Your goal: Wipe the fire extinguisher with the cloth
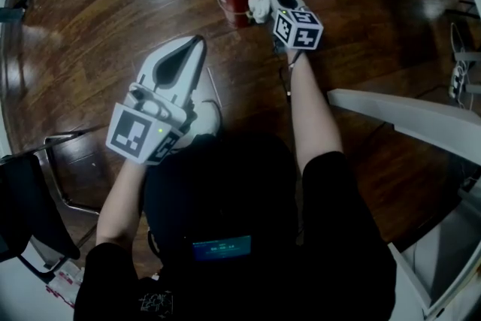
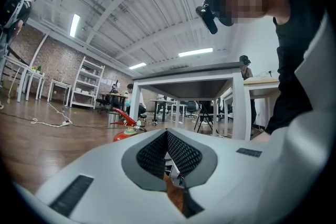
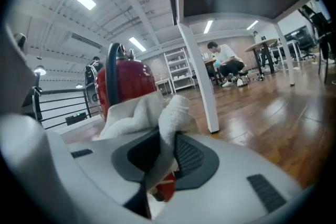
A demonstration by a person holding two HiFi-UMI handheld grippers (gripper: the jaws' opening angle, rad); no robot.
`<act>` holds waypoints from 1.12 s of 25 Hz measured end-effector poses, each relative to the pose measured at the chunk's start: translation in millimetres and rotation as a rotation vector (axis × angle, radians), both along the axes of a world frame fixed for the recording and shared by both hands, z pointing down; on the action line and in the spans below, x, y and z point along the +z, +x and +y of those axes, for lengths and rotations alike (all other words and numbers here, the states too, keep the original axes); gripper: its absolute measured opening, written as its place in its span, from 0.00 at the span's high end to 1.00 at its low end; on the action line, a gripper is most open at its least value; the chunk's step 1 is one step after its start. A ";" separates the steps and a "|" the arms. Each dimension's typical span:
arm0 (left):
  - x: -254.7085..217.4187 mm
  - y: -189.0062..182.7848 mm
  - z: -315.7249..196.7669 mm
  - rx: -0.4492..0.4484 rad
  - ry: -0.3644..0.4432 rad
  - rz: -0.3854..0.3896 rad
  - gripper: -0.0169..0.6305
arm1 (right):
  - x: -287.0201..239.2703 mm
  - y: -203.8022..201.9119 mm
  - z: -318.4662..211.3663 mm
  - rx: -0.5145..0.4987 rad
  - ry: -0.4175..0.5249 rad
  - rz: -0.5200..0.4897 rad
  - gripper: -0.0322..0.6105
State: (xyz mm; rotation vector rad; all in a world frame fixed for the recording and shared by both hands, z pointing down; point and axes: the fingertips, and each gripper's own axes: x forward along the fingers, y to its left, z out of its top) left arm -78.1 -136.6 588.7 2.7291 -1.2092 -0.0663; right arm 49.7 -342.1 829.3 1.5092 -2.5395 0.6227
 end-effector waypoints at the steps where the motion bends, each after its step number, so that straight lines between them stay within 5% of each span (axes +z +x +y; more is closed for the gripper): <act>1: 0.2 0.6 0.9 0.006 -0.003 0.005 0.97 | 8.4 -0.1 2.8 -0.002 -0.019 0.013 0.81; 8: 0.6 -4.9 1.7 -0.002 -0.011 0.030 0.97 | 40.9 1.0 17.3 -0.007 -0.102 0.053 0.81; 13: 1.7 -1.8 6.5 0.008 -0.014 0.018 0.97 | 22.8 10.0 24.8 0.005 -0.062 0.034 0.81; 21: 1.8 -2.2 10.8 -0.008 -0.022 0.003 0.97 | -126.8 48.0 40.9 0.015 0.264 -0.186 0.81; 28: -0.5 -1.4 11.2 -0.013 -0.009 -0.011 0.97 | -263.4 22.8 64.1 -0.030 0.552 -0.185 0.81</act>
